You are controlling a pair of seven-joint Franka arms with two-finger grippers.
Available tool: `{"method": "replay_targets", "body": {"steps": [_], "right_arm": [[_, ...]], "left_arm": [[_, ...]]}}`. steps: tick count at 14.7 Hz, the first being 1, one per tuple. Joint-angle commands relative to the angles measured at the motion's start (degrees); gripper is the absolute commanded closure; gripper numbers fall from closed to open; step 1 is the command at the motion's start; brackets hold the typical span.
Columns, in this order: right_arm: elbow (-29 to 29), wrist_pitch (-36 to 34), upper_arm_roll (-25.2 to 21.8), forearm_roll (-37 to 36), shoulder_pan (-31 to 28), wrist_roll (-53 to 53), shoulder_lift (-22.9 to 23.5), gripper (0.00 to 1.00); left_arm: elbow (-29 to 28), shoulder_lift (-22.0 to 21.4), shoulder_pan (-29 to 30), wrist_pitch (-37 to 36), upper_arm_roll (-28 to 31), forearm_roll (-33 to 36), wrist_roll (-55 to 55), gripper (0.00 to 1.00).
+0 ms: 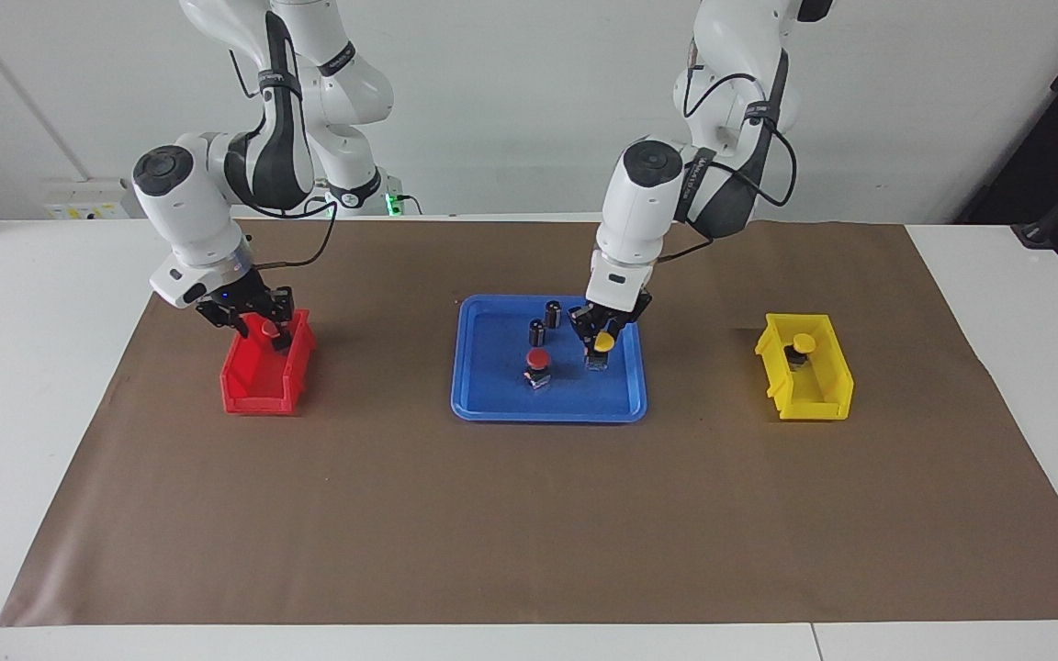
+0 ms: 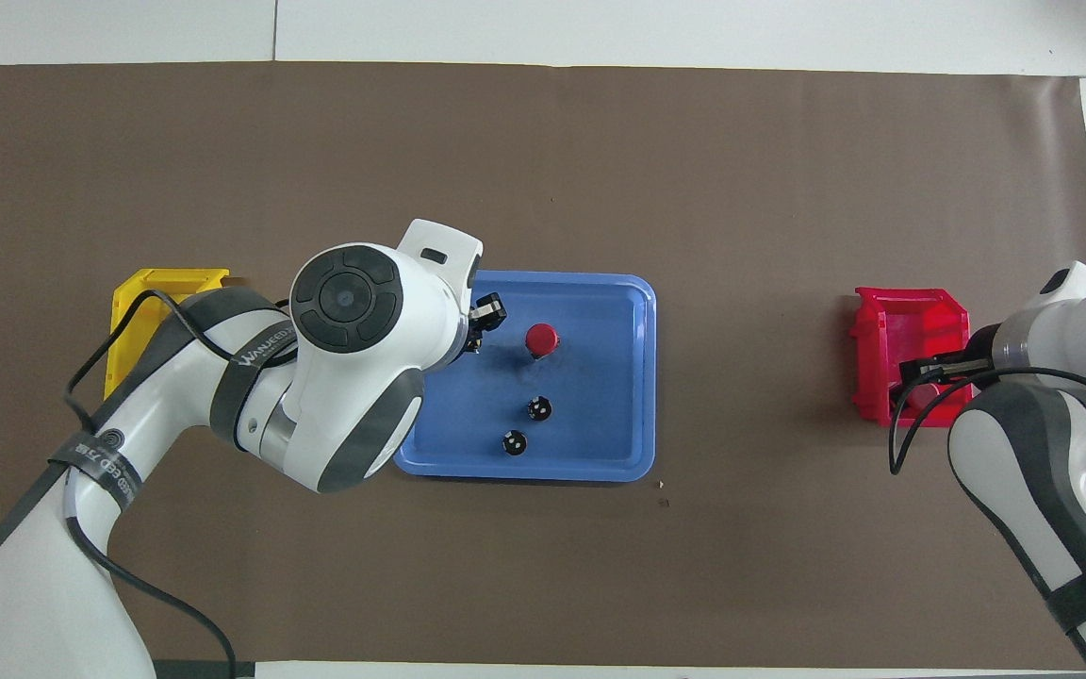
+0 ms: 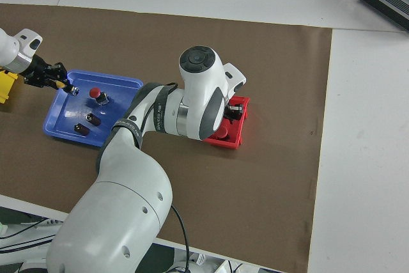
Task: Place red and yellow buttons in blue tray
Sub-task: 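Place the yellow button in the tray while the right gripper grasps another red button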
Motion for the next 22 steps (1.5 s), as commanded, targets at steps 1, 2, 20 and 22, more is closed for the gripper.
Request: {"method": "replay_targets", "body": {"steps": [1,2,20,22], "right_arm": [[-2.7,1.8,0.7,0.9,-1.1,-2.0,-1.3,0.40],[-2.7,1.9,0.7,0.9,-1.1,-2.1,-1.4,0.41],[-6.3,5.8,0.7,0.9,-1.8,-4.6,-1.2,0.42],[-6.4,6.1,0.7,0.9,-1.8,-4.8,-1.2,0.48]], "left_arm": [[-0.4,0.3,-1.6,1.6,1.2,-0.9,-1.0,0.97],[-0.4,0.8,-1.9,2.1,1.2,-0.8,-1.6,0.97],[6.5,-3.7,14.7,-17.3,2.7,1.4,30.5,0.00],[9.5,-6.4,22.5,-22.9,2.7,1.4,45.6,0.00]]}}
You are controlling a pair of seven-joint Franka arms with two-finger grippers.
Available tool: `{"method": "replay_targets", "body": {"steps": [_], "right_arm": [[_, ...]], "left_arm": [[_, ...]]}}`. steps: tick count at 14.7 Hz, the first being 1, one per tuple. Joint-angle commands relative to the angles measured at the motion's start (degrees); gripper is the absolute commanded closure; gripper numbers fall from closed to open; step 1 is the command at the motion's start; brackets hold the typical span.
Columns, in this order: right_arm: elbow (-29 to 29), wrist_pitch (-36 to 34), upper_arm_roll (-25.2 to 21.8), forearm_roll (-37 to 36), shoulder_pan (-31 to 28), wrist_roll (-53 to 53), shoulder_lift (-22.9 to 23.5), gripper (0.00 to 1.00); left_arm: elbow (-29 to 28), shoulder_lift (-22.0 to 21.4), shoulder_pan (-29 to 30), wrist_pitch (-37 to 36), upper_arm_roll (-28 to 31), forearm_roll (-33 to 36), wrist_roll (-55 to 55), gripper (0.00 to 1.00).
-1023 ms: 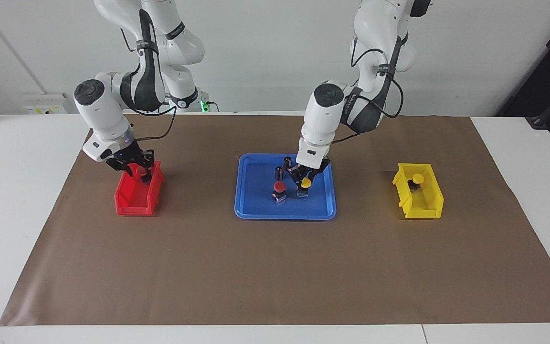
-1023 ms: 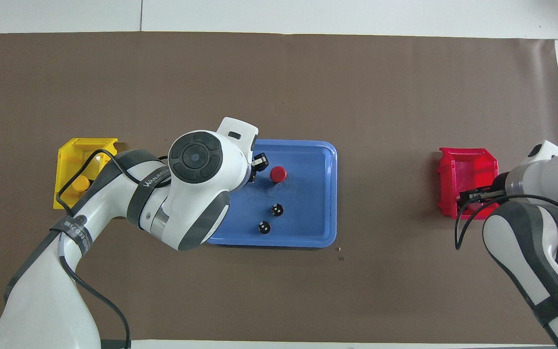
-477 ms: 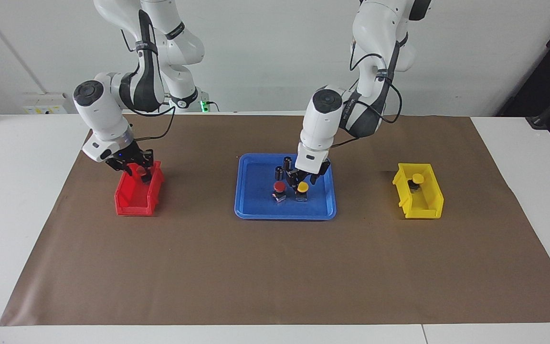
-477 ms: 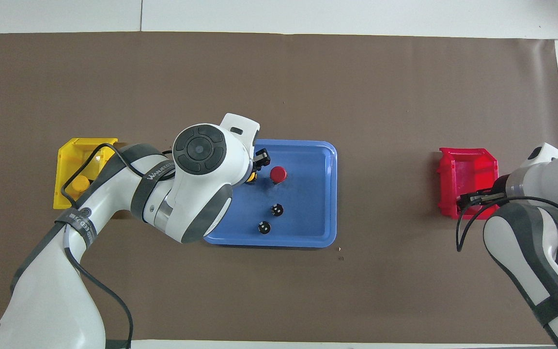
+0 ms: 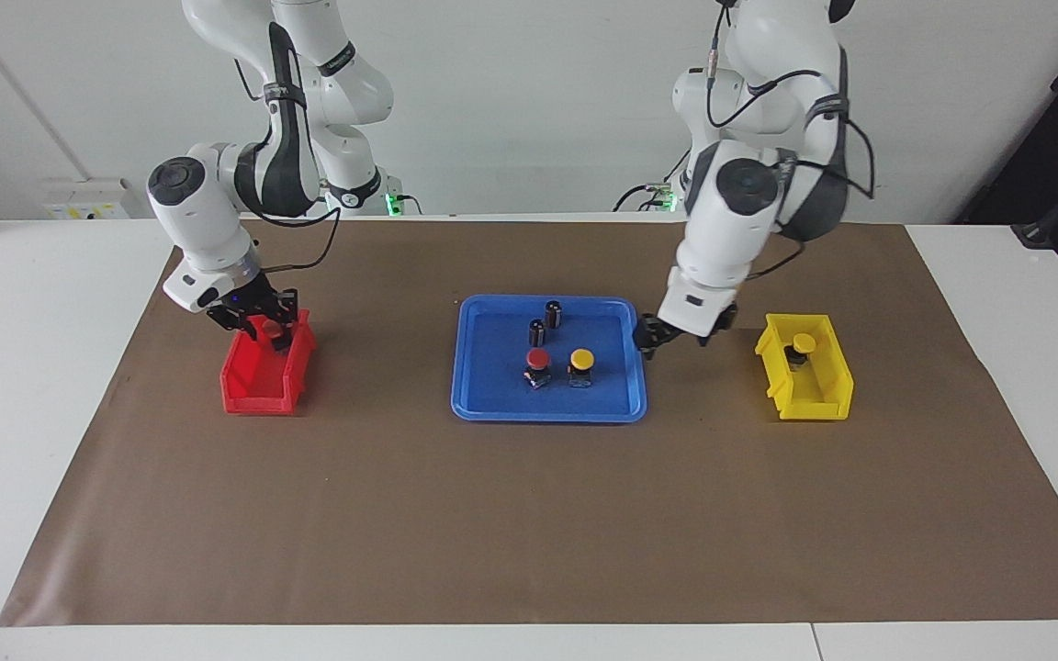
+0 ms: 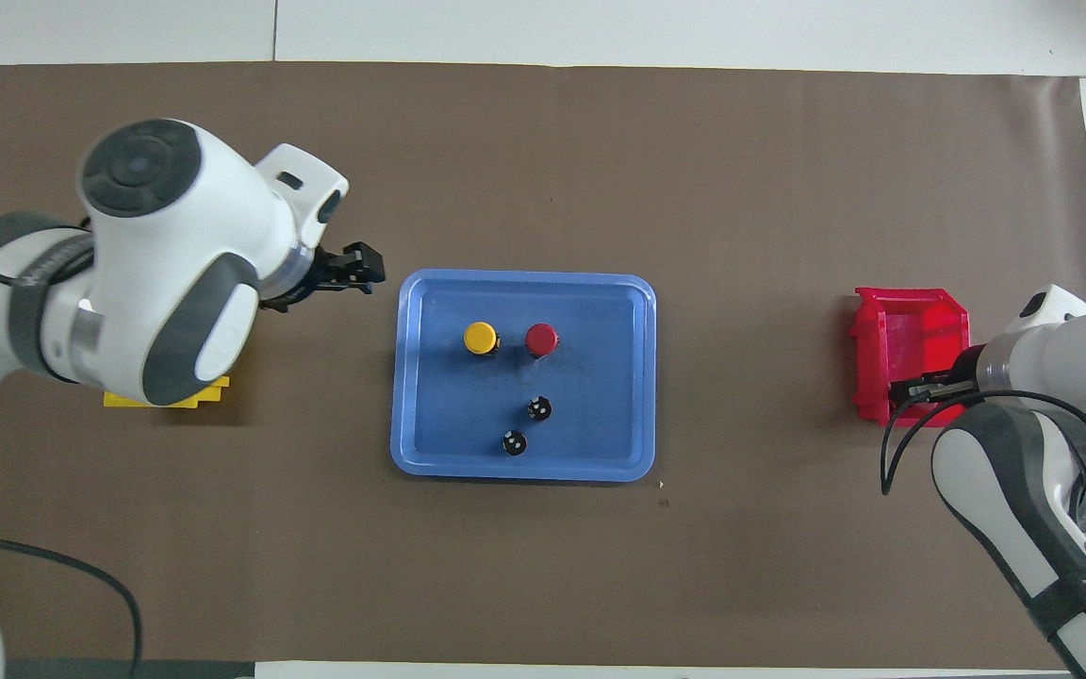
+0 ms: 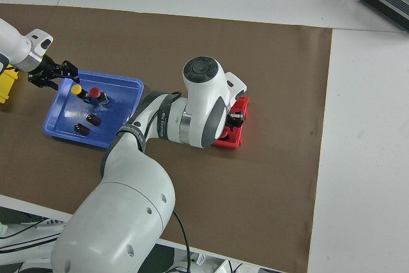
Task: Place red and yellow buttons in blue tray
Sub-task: 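Carry the red button to the tray while the left gripper returns to the yellow bin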
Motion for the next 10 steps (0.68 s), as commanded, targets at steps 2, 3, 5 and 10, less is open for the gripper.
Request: {"method": "replay_targets", "body": {"steps": [2,3,5,10], "right_arm": [[-1.7,1.4,0.6,0.9,-0.8,-2.0,-1.2,0.62],[-1.7,1.4,0.6,0.9,-0.6,-2.0,-1.2,0.70],[0.3,0.1,0.6,0.8,-0.4,-2.4,-0.6,0.82],[21.7,-21.0,0.9,0.0,-0.1,-5.9,6.0,0.83]], "left_arm": [[5.2,-6.0,13.3,-12.6,-0.5,0.3,24.6,0.00],[7.0,-6.8,15.3,-15.3,-0.5,0.2,27.4,0.00],[9.3,-7.8,16.3,-18.4,-0.5,0.2,28.4,0.00],[-5.2,-12.4,15.8,-3.0,-0.5,-1.0,25.5,0.00]]}}
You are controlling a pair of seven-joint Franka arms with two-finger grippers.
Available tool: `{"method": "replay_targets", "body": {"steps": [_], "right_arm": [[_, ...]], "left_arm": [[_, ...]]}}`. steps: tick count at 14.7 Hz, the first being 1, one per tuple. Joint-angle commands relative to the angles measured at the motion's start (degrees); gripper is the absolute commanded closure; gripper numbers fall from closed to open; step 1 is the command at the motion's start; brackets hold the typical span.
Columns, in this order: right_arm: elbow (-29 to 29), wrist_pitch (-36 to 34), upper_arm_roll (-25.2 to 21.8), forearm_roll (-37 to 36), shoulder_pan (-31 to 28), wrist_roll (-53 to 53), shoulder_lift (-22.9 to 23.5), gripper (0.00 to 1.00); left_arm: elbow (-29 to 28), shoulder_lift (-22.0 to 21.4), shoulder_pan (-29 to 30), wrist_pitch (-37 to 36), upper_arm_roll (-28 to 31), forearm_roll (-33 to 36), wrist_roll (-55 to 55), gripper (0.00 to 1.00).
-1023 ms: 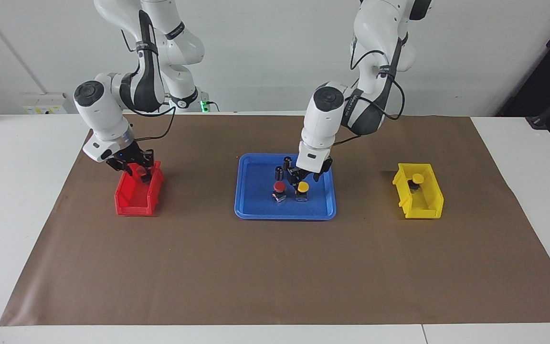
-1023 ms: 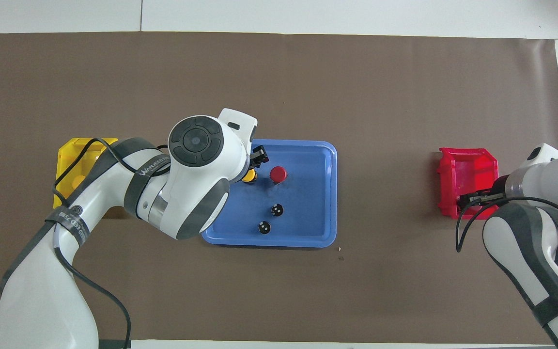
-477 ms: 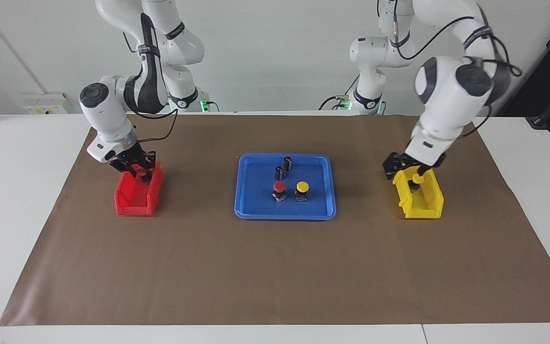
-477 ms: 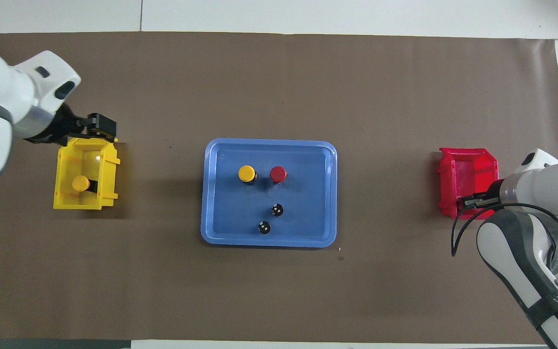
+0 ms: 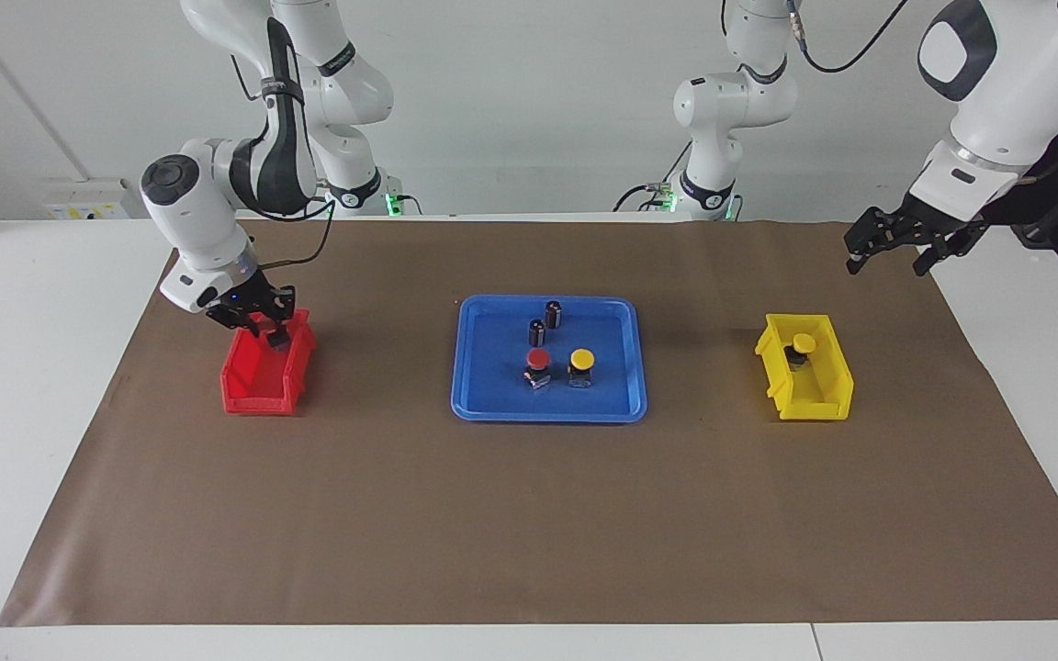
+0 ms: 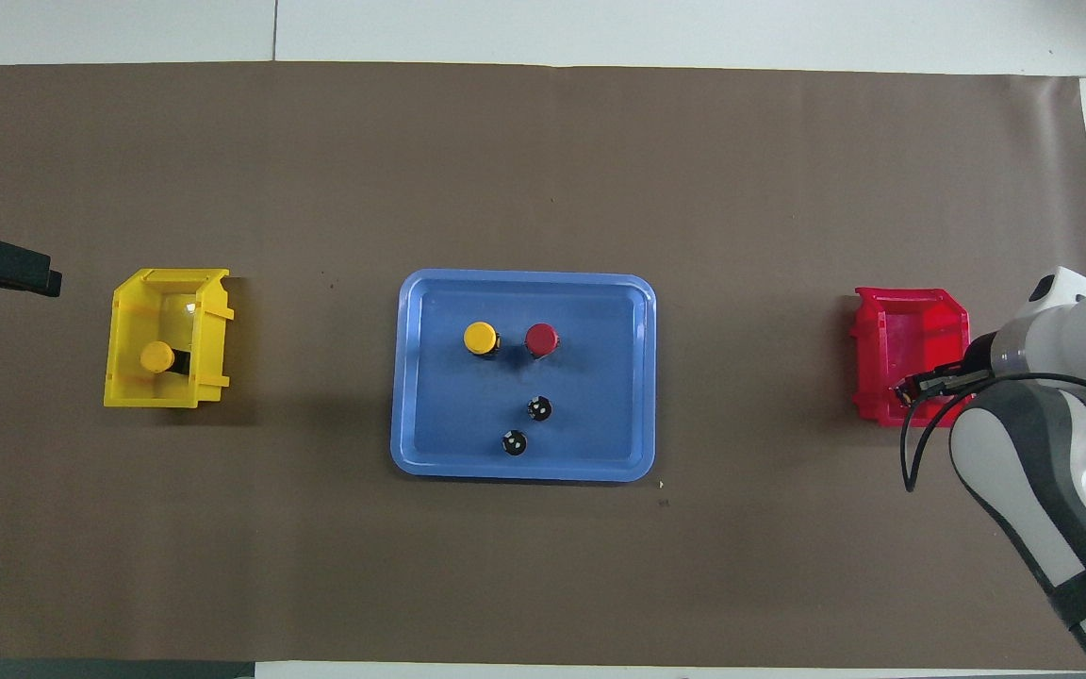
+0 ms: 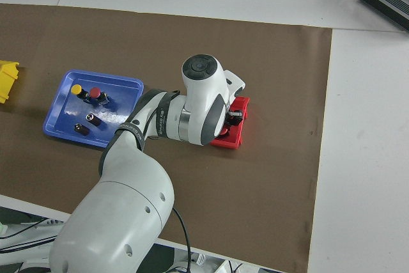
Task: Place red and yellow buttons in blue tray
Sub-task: 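Carry the red button to the tray while the left gripper returns to the yellow bin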
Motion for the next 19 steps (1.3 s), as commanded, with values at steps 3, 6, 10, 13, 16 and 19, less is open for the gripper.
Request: {"method": "replay_targets", "body": {"steps": [3,6,10,13,16,19], "right_arm": [[22.2,-15.4,0.8,0.5,5.7,1.7,8.6,0.83],[28.1,-15.8,0.9,0.9,16.4,16.3,11.5,0.82],[25.8,-3.7,1.1,1.0,30.3,38.5,14.3,0.83],[24.8,0.2,1.1,0.9,33.2,42.9,17.2,0.81],[20.8,4.5,1.2,0.9,34.9,43.4,17.5,0.79],[17.0,8.9,1.2,0.9,35.1,43.4,17.4,0.77]], "left_arm": [[-19.2,-3.6,-0.8,16.9,0.1,-0.9,-4.1,0.06],[-23.3,-2.8,-0.7,22.9,0.1,-0.9,-5.2,0.24],[-26.5,-2.7,-0.1,24.5,0.1,-0.9,-5.2,0.37],[-28.9,-2.8,0.0,27.0,0.2,-0.9,-5.2,0.39],[-30.8,-2.9,0.8,28.2,0.2,-0.9,-5.2,0.38],[-31.5,-2.7,1.8,29.2,0.2,-0.9,-5.2,0.37]]}}
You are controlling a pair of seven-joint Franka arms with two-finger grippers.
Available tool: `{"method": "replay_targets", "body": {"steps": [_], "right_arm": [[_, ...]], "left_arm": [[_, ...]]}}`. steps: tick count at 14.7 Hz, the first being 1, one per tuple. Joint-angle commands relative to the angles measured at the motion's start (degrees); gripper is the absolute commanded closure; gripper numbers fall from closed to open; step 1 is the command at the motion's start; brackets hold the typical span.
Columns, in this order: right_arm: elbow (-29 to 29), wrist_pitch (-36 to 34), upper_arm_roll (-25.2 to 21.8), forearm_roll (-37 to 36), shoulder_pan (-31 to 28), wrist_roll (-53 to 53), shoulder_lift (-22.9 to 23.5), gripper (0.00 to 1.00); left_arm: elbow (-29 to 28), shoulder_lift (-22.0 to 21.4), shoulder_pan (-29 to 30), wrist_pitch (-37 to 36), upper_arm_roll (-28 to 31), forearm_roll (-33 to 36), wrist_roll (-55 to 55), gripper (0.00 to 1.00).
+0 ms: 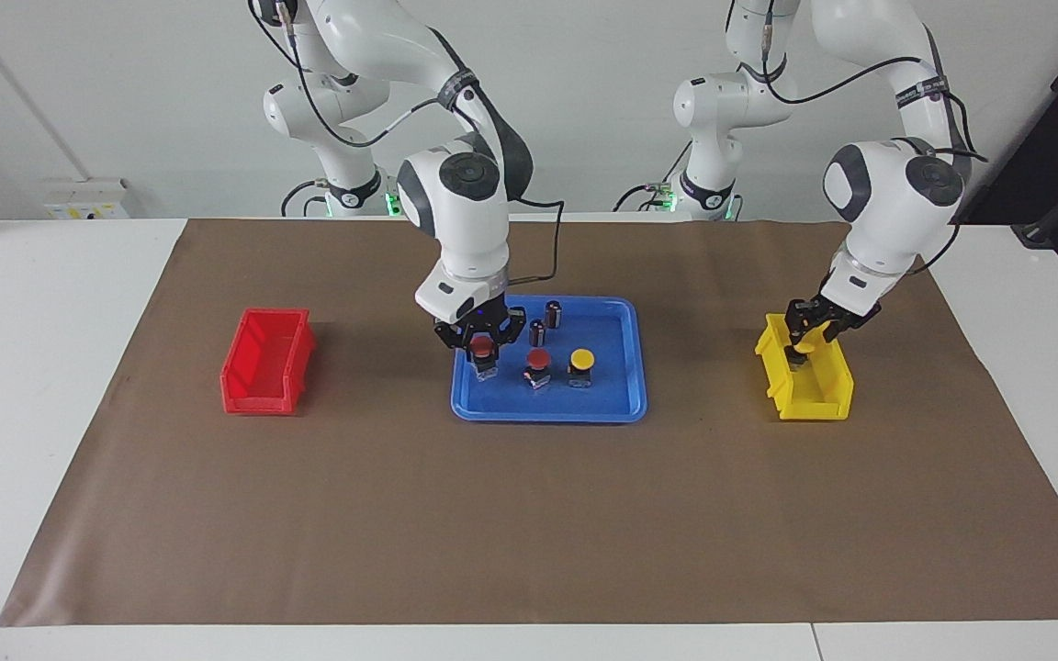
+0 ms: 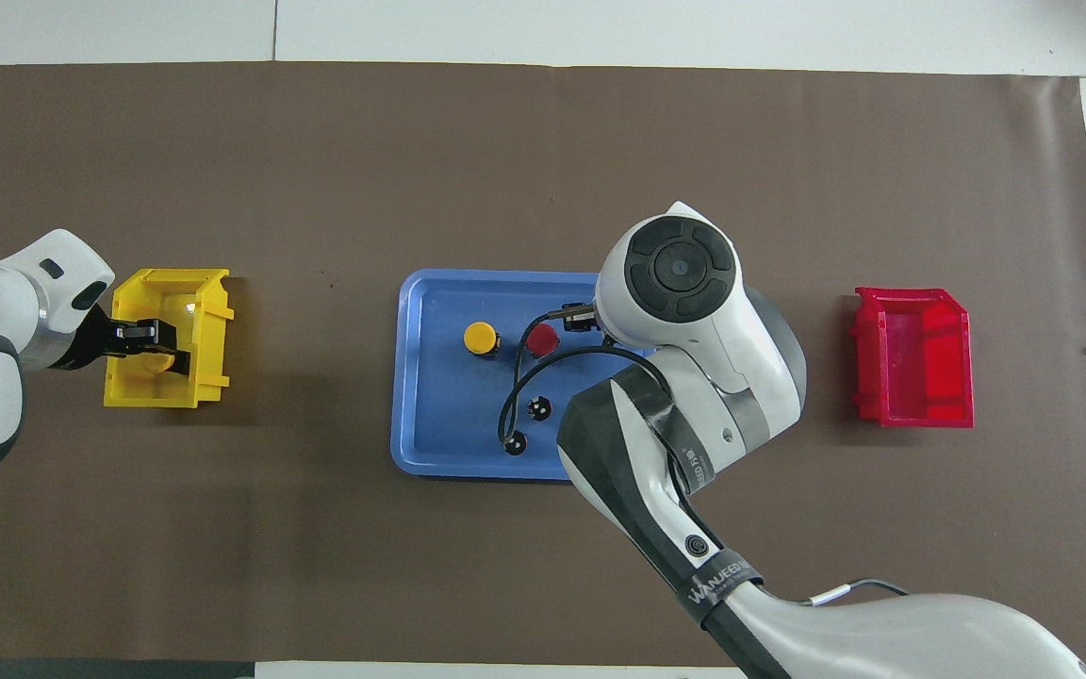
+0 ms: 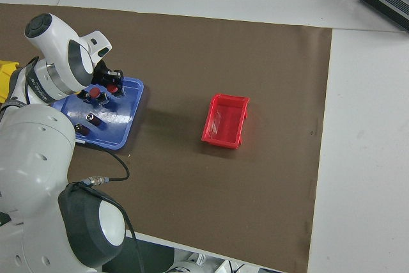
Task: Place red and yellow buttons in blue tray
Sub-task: 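Release the red button in the tray while the left gripper grasps a yellow button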
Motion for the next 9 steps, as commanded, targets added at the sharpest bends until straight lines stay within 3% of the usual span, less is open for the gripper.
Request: {"method": "replay_targets", "body": {"steps": [1,9], "right_arm": [[-3.8,3.5,-0.1,0.2,0.5,0.3,-1.3,0.77],[-7.3,8.5,-0.1,0.2,0.3,0.9,-0.6,0.71]], "left_arm": [[-3.0,-1.9,0.8,3.0,-0.2,-0.6,-0.5,0.36],[-4.0,-0.4,0.7,5.7,-0.2,-0.6,-2.1,0.32]]}}
